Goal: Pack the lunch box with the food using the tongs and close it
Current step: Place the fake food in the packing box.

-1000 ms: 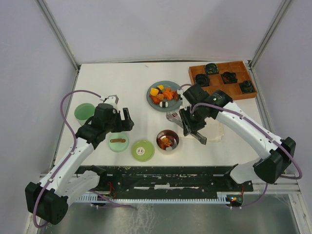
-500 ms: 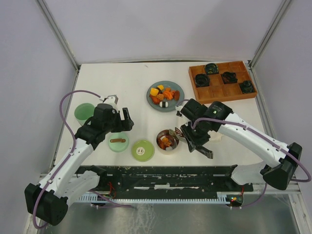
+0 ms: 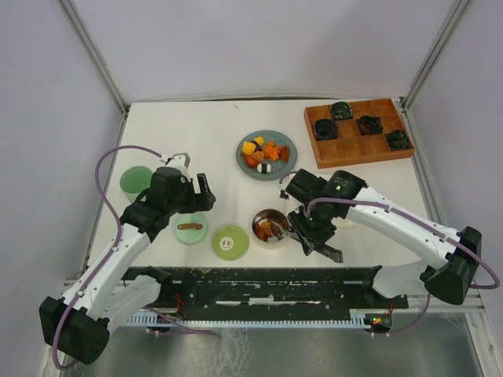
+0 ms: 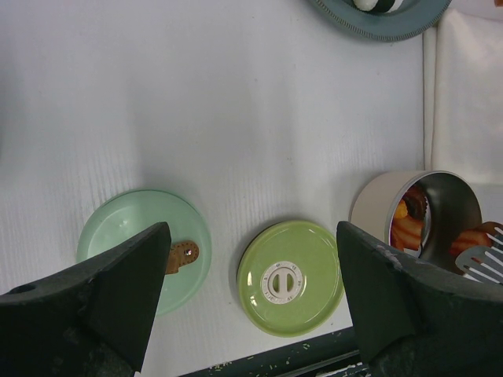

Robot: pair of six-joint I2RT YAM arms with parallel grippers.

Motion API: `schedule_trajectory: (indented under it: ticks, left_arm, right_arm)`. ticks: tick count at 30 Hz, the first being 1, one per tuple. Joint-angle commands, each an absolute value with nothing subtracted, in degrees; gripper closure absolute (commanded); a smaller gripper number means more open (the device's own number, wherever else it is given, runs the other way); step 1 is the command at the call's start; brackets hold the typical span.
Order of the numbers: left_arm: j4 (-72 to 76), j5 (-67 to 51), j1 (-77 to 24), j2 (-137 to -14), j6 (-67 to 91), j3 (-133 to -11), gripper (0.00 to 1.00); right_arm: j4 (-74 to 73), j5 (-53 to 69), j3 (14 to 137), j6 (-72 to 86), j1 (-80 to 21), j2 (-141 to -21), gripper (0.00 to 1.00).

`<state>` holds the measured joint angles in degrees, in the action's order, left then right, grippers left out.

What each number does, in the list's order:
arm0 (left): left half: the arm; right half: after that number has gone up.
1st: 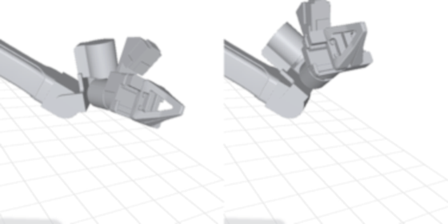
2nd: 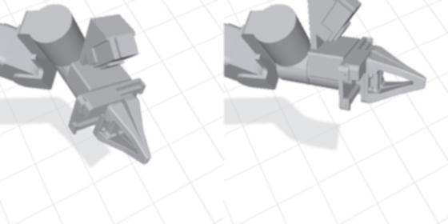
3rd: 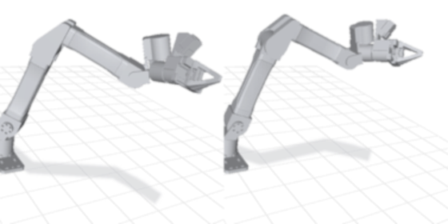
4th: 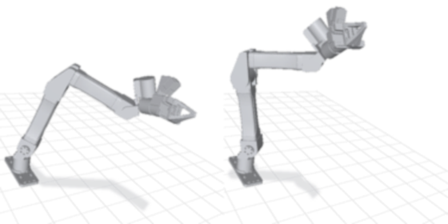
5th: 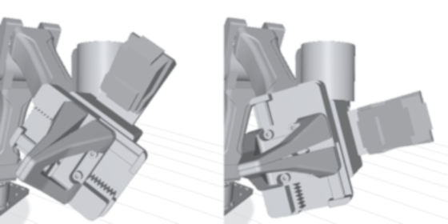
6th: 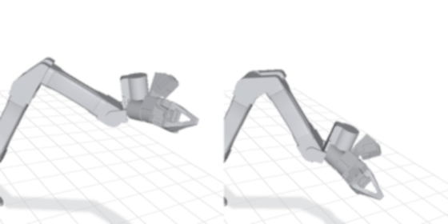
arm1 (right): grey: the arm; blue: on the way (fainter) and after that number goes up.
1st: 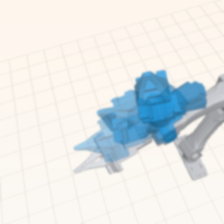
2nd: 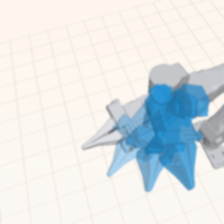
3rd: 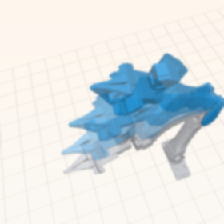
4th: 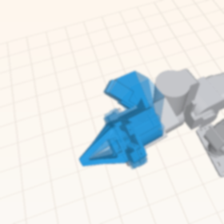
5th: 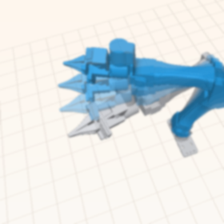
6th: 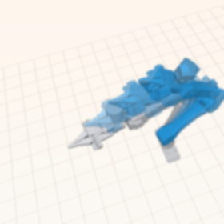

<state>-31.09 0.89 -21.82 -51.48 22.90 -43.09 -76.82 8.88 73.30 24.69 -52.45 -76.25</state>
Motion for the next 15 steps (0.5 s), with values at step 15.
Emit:
schedule_trajectory:
  ticks: [15]
  left_arm:
    - [-28.43,-0.04,-21.66,-51.16,23.63,-43.42,0.08]
  right_arm:
    - [-71.34,12.47,71.73,25.17,-54.83,-78.34,0.56]
